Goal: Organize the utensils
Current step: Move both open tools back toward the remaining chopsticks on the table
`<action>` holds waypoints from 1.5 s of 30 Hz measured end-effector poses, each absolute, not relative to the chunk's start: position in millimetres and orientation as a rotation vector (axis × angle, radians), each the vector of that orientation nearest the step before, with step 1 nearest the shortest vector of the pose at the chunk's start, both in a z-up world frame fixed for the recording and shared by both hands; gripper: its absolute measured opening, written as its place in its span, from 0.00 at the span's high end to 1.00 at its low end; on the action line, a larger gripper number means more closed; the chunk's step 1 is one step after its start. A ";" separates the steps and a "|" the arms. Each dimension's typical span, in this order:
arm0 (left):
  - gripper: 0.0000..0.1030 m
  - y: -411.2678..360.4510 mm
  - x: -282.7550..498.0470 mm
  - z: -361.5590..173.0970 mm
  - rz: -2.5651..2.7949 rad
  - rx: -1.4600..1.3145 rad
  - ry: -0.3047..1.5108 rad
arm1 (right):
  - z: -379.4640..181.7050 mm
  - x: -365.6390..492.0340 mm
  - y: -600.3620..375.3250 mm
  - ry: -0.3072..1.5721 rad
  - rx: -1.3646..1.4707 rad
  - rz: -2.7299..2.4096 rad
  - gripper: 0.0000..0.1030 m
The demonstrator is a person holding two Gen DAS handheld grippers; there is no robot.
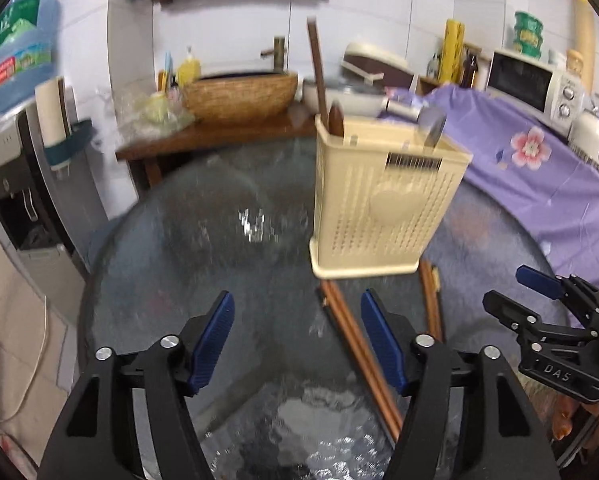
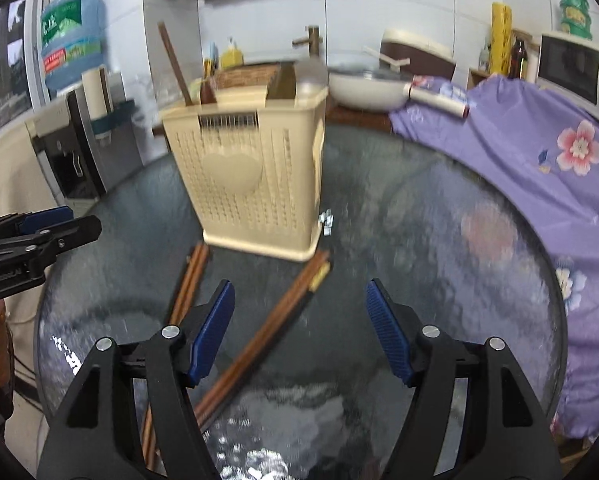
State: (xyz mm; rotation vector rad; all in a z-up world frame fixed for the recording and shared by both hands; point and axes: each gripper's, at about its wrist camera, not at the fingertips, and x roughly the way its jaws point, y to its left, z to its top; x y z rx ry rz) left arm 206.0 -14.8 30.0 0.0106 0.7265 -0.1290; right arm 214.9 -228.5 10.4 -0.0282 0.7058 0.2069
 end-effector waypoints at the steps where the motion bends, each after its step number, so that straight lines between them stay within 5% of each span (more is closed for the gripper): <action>1: 0.44 -14.8 206.7 26.2 -0.127 0.015 0.737 | 5.9 214.5 -228.2 0.721 -0.030 0.206 0.34; 7: 0.61 -23.3 210.4 -3.1 -0.142 0.044 0.821 | -13.9 219.0 -222.7 0.793 -0.058 0.194 0.34; 19: 0.77 -30.5 216.1 -28.7 -0.164 0.040 0.897 | -35.9 227.7 -226.6 0.856 -0.054 0.153 0.35; 45: 0.81 -45.9 232.6 -43.1 -0.166 0.030 0.929 | -48.6 240.8 -219.3 0.921 -0.142 0.125 0.40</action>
